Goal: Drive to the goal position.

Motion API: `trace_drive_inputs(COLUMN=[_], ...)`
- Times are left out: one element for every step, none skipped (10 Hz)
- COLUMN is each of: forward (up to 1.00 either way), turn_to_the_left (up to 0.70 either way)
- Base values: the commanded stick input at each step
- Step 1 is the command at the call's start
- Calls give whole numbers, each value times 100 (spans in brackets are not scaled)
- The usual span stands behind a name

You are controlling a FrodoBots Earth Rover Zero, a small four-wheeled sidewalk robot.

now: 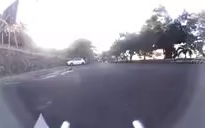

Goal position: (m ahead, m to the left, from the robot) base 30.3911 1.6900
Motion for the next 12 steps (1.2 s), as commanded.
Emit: trace_drive_inputs(forward=[50,50,50,50,50,50,50,50,50,50,50,50], turn_to_the_left=[-11,0,0,0,-18,-50,-10,-5,-2,0,0,0])
